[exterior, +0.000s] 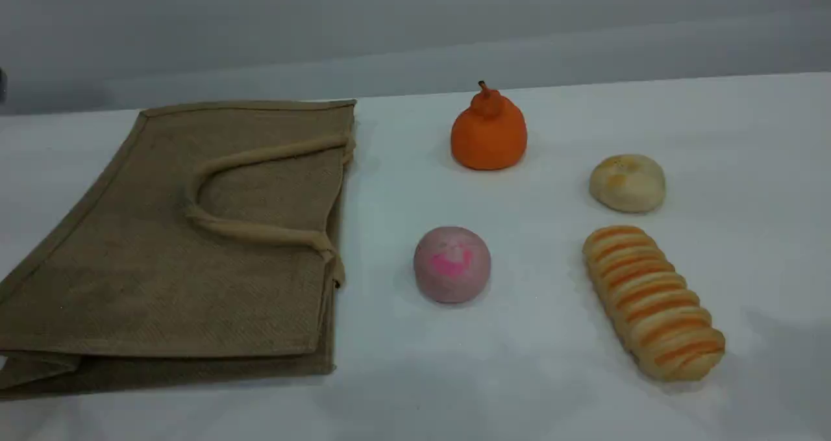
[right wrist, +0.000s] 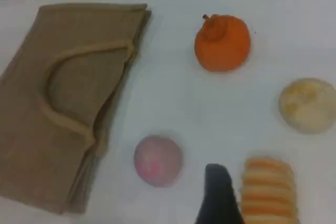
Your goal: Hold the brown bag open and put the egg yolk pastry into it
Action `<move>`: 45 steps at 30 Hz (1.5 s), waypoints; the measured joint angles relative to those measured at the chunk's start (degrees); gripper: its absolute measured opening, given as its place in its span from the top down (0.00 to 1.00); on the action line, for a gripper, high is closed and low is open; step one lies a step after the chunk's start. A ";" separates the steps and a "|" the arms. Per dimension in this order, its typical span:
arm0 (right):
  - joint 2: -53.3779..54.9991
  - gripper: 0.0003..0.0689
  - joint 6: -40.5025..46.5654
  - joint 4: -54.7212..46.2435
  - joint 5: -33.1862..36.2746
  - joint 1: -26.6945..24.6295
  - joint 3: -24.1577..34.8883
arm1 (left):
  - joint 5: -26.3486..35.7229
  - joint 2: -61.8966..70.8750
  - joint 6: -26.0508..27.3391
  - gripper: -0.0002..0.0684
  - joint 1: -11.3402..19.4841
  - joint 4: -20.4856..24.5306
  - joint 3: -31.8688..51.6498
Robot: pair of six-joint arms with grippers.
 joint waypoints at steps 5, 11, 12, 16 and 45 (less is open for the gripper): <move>8.66 0.37 -2.00 2.42 0.06 0.00 -5.14 | -5.35 10.52 -1.55 0.48 0.00 -0.07 -1.05; 16.83 0.37 -4.83 6.52 0.33 0.00 -9.59 | -6.55 20.05 -2.74 0.48 0.00 -0.13 -7.74; 17.90 0.37 -5.77 7.16 0.39 0.00 -9.89 | -6.29 21.54 -2.74 0.48 0.00 -0.13 -9.25; 20.68 0.37 -8.80 9.84 0.39 0.00 -10.23 | -3.57 27.48 -2.74 0.48 0.00 -0.13 -15.38; 20.75 0.37 -10.47 10.36 -0.10 0.00 -10.23 | -3.09 44.94 -2.47 0.48 -0.02 -4.57 -29.24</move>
